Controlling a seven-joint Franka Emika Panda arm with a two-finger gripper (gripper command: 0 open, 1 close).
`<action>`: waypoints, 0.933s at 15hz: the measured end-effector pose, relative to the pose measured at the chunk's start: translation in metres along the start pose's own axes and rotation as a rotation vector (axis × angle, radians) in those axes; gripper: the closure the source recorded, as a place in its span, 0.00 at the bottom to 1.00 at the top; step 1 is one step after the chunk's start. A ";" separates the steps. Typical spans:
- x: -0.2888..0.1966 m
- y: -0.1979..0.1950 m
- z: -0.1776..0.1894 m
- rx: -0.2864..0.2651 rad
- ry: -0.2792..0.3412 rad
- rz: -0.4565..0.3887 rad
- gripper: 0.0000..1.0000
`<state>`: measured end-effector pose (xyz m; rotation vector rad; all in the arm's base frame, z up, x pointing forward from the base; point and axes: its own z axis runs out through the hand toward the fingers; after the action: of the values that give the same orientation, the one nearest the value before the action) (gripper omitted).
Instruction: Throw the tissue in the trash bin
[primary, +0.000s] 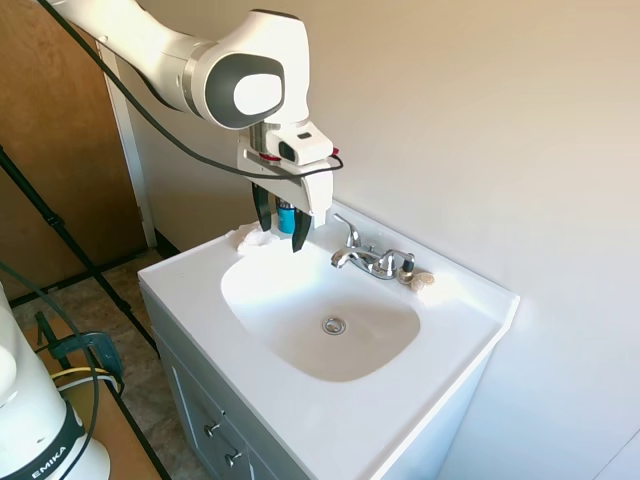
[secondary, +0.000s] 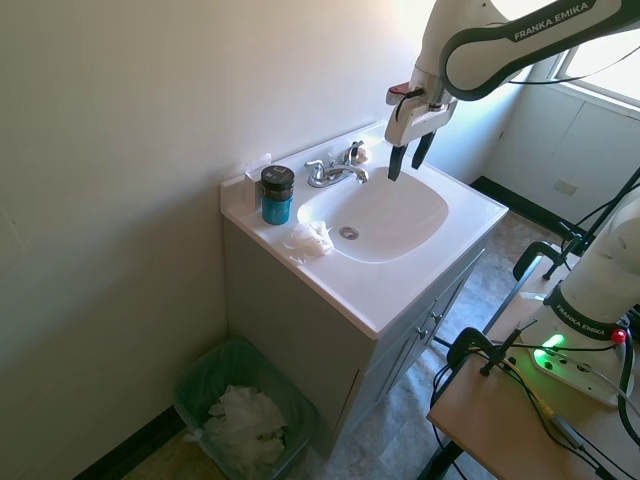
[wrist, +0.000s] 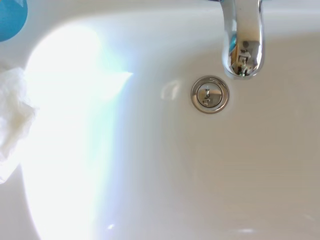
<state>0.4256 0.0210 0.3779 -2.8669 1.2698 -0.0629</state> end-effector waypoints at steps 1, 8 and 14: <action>0.000 0.000 0.000 -0.001 -0.001 0.000 0.00; -0.076 -0.090 -0.017 0.063 0.028 -0.129 0.00; -0.103 -0.192 0.056 0.016 -0.004 -0.199 0.00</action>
<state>0.5005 0.2256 0.3222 -2.9674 0.9740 -0.0679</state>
